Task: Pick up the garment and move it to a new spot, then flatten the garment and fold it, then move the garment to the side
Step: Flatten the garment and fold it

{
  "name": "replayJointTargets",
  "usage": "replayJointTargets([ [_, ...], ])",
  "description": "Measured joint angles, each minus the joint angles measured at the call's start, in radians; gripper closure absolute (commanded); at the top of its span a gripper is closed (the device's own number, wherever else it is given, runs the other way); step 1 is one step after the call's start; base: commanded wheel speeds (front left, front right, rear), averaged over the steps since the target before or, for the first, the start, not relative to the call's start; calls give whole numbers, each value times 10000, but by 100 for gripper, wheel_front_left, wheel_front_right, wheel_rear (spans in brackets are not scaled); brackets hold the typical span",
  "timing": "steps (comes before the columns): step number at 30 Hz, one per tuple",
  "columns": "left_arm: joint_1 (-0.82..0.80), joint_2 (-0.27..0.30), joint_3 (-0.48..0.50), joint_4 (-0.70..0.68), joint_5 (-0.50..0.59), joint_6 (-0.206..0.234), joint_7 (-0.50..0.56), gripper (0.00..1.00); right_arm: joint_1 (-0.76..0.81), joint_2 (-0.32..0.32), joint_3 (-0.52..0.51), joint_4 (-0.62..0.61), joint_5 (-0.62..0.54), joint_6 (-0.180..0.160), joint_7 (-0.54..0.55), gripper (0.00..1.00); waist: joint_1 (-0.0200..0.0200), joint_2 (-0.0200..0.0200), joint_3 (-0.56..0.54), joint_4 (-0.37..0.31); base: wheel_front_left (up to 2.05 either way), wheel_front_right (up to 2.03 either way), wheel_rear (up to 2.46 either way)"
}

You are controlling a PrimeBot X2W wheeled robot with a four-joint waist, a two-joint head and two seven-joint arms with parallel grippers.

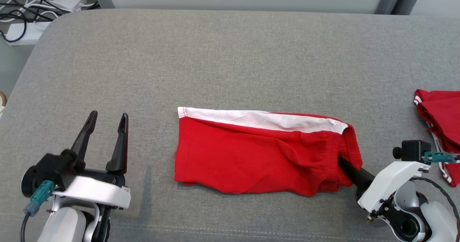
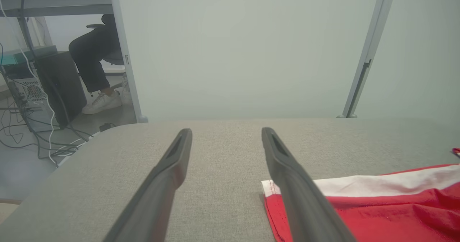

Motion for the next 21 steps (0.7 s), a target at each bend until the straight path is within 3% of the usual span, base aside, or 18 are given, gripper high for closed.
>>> replayJointTargets([
  [8,275,-324,416,19,326,-466,0,0,0,-98,205,384,178,0,-297,100,0,0,-229,93,0,0,0],
  [15,283,-420,512,130,464,-585,0,0,-2,-163,290,654,422,0,-412,100,0,0,-322,66,0,0,0],
  [21,287,-606,564,155,589,-660,0,0,-30,514,-130,171,1977,-2,-546,100,0,0,-297,52,0,0,0],
])
